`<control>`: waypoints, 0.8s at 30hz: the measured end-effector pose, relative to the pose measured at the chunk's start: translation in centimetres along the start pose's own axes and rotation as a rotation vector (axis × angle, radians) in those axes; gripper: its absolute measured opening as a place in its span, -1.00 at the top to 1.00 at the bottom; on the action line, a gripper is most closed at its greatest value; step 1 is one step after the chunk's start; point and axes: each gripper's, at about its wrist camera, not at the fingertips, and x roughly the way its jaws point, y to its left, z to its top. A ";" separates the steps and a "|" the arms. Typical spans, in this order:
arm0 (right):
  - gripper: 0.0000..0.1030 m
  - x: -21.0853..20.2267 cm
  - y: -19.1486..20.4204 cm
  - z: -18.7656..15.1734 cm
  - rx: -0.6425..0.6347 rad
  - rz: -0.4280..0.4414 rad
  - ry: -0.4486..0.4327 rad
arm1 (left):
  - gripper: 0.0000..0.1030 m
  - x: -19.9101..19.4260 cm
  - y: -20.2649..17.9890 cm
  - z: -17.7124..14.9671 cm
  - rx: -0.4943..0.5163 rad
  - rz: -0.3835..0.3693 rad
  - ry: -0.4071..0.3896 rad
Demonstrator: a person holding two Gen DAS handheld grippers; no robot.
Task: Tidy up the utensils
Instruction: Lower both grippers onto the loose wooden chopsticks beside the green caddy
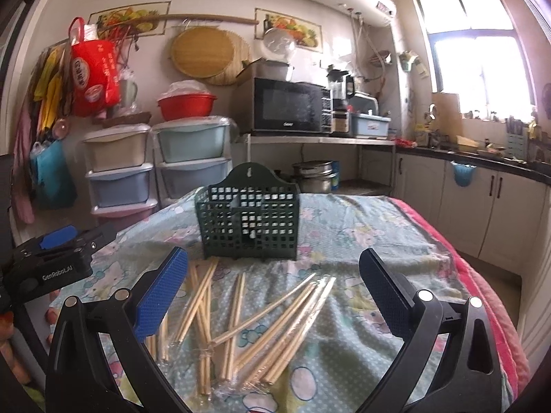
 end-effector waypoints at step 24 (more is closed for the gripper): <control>-0.88 5.7 -0.9 2.1 -0.006 0.075 0.170 | -0.81 4.8 2.3 0.6 -0.021 -0.008 0.201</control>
